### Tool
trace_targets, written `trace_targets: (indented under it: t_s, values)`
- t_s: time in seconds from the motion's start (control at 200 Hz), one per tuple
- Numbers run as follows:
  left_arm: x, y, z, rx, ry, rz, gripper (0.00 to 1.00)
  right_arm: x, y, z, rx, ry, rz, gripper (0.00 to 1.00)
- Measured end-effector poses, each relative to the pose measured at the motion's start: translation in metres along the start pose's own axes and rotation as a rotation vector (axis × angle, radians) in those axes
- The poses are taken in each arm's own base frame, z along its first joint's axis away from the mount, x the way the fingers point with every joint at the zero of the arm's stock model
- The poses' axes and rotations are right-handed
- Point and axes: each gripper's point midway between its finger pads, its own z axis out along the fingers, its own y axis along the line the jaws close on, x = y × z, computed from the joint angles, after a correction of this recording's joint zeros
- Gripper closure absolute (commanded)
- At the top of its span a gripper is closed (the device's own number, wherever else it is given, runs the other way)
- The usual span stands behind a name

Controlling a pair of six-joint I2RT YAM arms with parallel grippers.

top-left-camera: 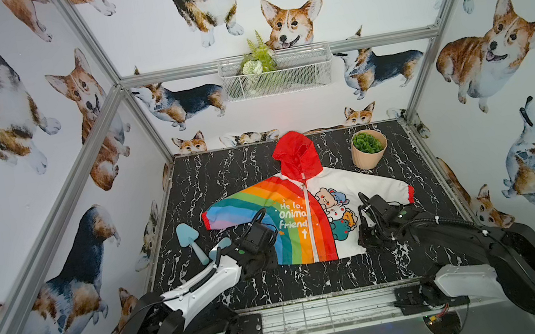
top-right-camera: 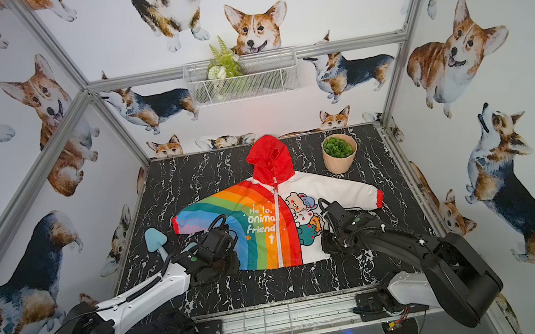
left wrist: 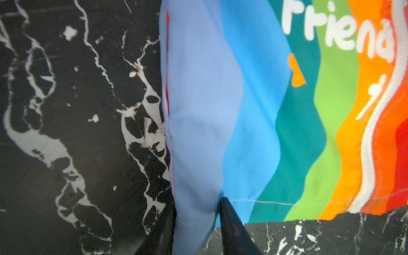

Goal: Unzip the jacket
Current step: Flatten out the jacket at the center of the board.

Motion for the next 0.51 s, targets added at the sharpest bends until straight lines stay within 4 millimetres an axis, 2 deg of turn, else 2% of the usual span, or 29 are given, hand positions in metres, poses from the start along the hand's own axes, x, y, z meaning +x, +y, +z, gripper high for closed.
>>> trace_targets:
  t_s: [0.085, 0.245, 0.345, 0.436, 0.506]
  values:
    - [-0.012, -0.011, -0.014, 0.045, -0.05, 0.004, 1.0, -0.005, 0.005, -0.011, -0.008, -0.027, -0.006, 1.0]
    - [-0.026, -0.023, -0.045, 0.1, -0.111, 0.006, 1.0, -0.021, 0.011, -0.045, 0.004, -0.108, -0.026, 1.0]
    - [-0.024, -0.025, -0.058, 0.101, -0.089, 0.003, 1.0, -0.02, 0.006, -0.064, 0.045, -0.122, -0.041, 1.0]
    - [-0.017, -0.026, -0.062, 0.103, -0.049, 0.008, 1.0, -0.015, 0.003, -0.071, 0.06, -0.106, -0.04, 1.0]
    - [-0.006, -0.028, -0.064, 0.101, -0.013, 0.025, 0.92, -0.009, 0.001, -0.074, 0.069, -0.086, -0.042, 1.0]
